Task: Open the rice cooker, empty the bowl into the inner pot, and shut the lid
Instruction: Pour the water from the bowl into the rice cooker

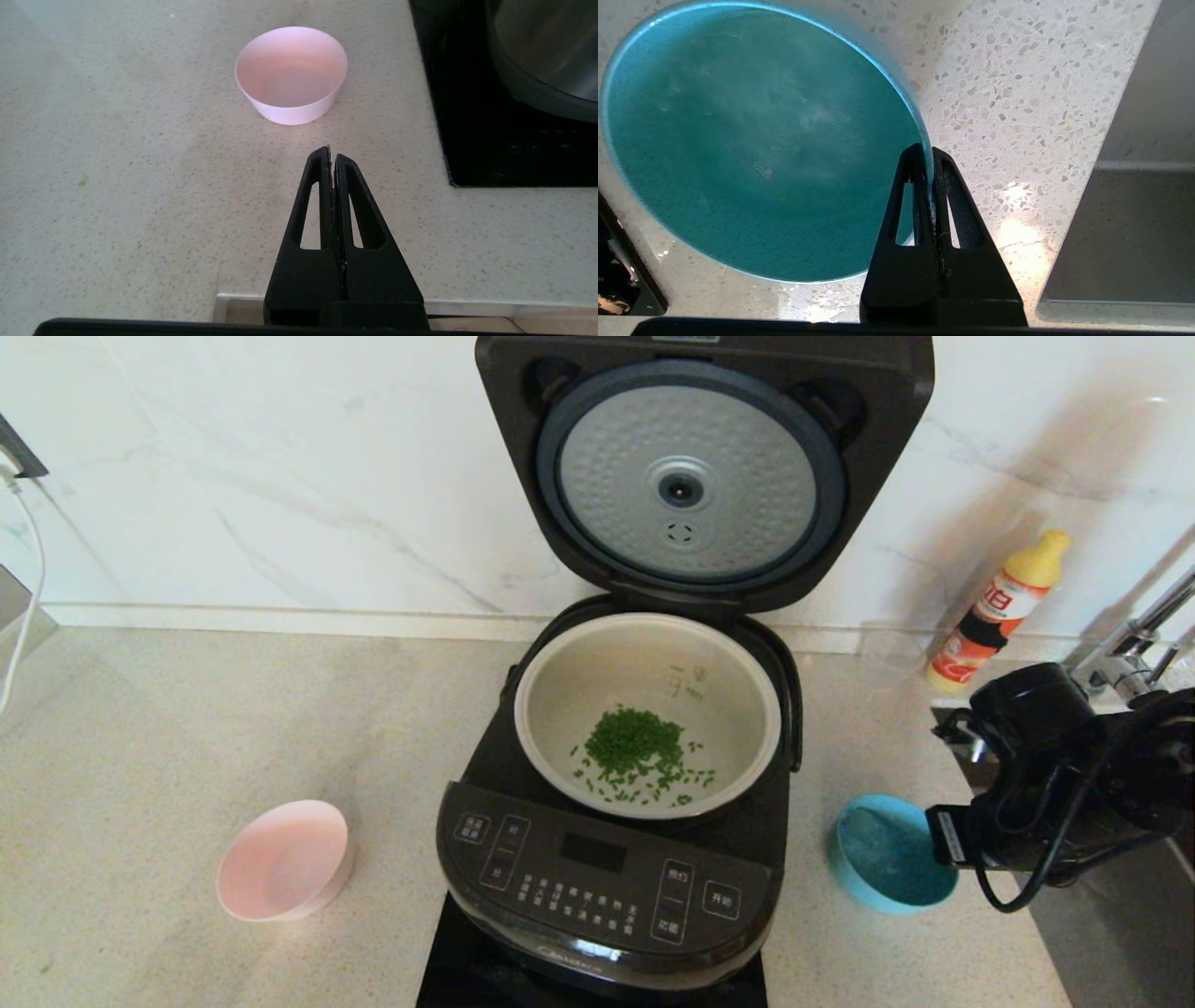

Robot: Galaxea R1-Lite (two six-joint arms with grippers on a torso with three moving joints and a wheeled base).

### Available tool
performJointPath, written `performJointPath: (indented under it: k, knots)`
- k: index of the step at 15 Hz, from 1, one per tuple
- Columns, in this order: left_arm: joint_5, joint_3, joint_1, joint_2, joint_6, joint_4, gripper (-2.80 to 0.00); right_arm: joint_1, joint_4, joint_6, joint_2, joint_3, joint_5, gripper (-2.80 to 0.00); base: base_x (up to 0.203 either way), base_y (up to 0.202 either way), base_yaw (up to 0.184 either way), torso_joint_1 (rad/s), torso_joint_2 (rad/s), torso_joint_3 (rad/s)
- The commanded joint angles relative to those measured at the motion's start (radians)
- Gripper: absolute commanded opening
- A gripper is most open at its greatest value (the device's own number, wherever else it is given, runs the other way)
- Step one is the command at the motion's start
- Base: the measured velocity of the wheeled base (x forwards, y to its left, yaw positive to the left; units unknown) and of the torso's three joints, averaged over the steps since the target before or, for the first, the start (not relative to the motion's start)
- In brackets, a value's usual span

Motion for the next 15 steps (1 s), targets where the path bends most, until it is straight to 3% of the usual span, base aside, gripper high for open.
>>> performJointPath:
  k: [1,7,15]
  knots:
    - [0.0,0.0,0.0,0.0,0.0,0.0,-2.8,0.004,0.002,0.002,0.003,0.001,0.0,-2.8,0.0,0.0,0.0,0.0,0.0,0.0]
    - [0.0,0.0,0.0,0.0,0.0,0.0,-2.8,0.005,0.01,0.017,-0.021,-0.021,-0.002,-2.8,0.0,0.0,0.0,0.0,0.0,0.0]
    - [0.0,0.0,0.0,0.0,0.0,0.0,-2.8,0.045,0.269,0.018,-0.069,-0.203,0.007,-2.8,0.0,0.0,0.0,0.0,0.0,0.0]
